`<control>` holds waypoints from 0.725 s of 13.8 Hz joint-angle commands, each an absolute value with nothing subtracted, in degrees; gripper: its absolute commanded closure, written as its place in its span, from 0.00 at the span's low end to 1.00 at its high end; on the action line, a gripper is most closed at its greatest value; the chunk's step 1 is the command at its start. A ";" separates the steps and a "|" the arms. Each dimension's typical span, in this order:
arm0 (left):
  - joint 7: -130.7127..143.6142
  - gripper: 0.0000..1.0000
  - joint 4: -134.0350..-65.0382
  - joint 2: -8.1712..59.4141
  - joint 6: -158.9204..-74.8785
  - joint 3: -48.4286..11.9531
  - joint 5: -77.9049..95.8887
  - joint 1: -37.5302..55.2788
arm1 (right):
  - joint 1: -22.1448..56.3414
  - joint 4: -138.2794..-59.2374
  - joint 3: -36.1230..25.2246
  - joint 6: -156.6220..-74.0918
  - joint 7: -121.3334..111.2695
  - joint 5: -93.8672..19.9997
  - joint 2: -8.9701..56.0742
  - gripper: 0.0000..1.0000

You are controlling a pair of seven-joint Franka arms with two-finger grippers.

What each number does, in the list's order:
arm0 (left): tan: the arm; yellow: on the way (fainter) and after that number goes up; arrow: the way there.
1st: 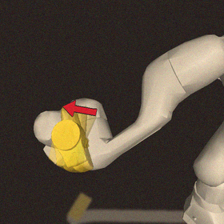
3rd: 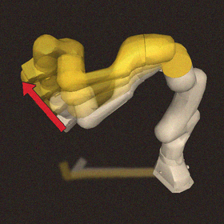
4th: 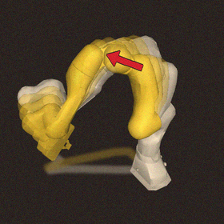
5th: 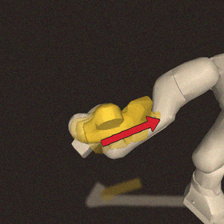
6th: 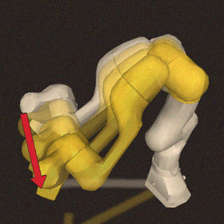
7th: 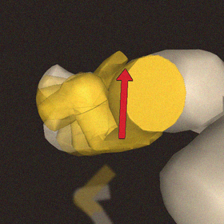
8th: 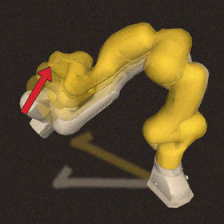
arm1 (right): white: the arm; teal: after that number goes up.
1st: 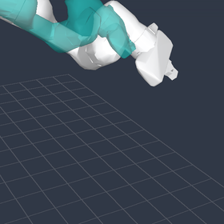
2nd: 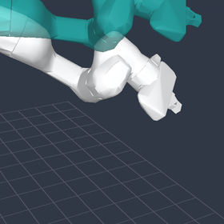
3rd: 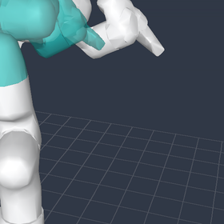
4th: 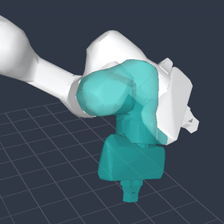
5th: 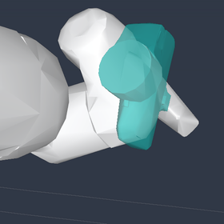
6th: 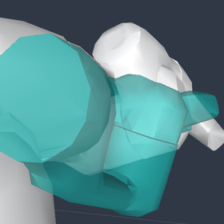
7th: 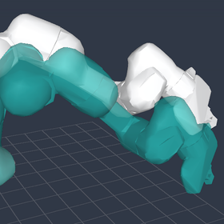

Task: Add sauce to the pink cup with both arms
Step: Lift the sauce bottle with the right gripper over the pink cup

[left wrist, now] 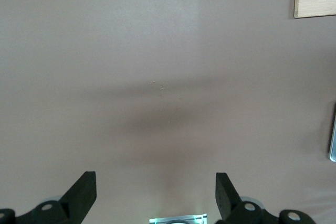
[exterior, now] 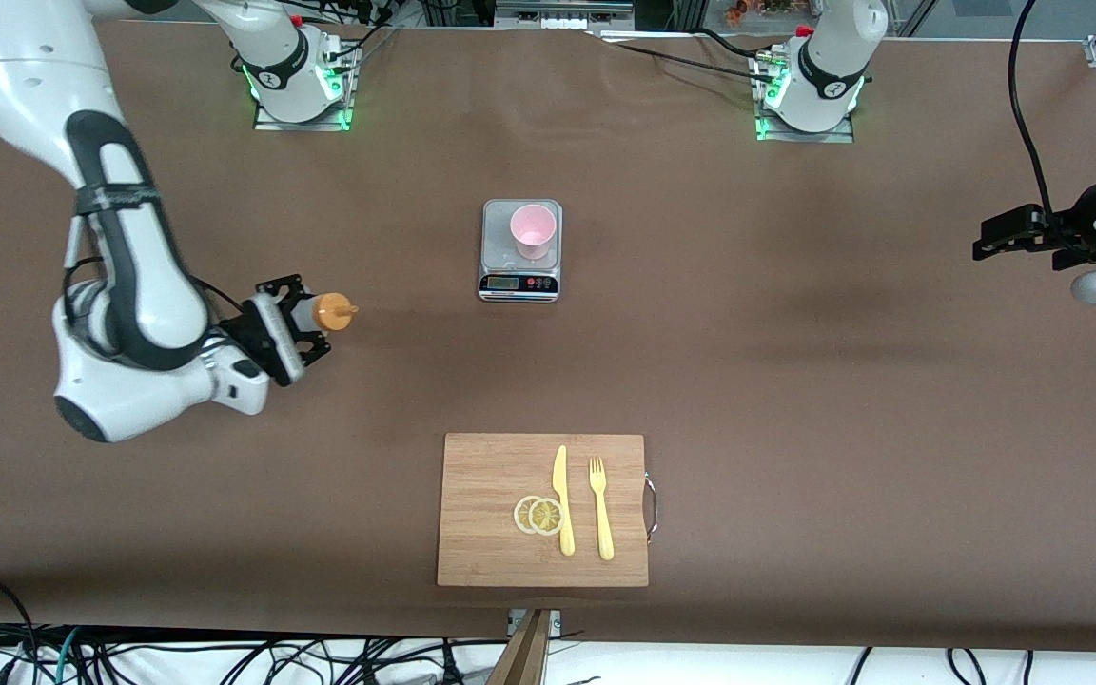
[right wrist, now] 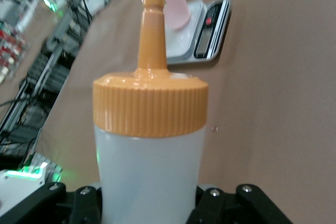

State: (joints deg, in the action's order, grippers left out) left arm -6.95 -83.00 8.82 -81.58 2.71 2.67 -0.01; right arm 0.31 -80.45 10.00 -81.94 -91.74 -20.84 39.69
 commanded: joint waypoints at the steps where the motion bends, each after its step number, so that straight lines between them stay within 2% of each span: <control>1: -7.91 0.00 -81.21 9.67 -80.95 2.29 2.20 -0.53 | 5.26 -80.42 13.87 -82.53 -80.72 -10.67 37.44 1.00; 6: -7.91 0.00 -81.21 9.67 -80.95 2.29 2.29 -0.53 | 11.59 -80.42 21.69 -82.09 -62.87 3.06 37.35 1.00; 10: -7.91 0.00 -81.21 9.67 -80.95 2.29 2.29 -0.53 | 15.98 -80.42 24.60 -79.82 -54.78 9.74 37.35 1.00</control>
State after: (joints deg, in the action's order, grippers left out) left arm -6.95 -83.00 8.82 -81.58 2.71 2.67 -0.02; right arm 14.39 -80.31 23.33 -82.19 -58.41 6.37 38.32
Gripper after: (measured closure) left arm 0.000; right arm 0.749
